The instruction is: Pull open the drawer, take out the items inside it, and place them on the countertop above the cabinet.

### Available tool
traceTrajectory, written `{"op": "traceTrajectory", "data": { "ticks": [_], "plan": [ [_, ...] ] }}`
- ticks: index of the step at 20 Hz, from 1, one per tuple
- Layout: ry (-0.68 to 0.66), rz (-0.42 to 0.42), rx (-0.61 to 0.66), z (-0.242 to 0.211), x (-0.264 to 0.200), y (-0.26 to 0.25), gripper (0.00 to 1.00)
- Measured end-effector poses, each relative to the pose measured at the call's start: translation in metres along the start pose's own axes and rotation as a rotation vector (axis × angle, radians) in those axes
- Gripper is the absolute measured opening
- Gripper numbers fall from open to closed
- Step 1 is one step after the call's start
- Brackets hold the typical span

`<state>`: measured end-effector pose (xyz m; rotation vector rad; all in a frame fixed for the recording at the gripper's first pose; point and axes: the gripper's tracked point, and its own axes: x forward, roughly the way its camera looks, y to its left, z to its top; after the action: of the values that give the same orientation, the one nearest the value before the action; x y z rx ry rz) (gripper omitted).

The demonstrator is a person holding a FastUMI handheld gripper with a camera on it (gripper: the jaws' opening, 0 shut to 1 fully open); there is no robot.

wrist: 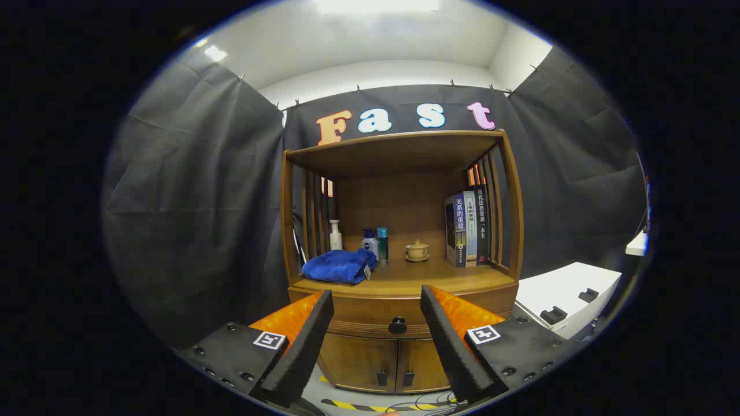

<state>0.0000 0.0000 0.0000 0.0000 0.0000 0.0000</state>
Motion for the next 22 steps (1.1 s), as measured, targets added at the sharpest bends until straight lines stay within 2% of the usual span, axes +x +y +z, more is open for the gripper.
{"op": "traceTrajectory", "data": {
  "ticks": [22],
  "plan": [
    [-0.008,-0.021,0.012,0.0008,0.0,-0.0078,0.98]
  ]
}}
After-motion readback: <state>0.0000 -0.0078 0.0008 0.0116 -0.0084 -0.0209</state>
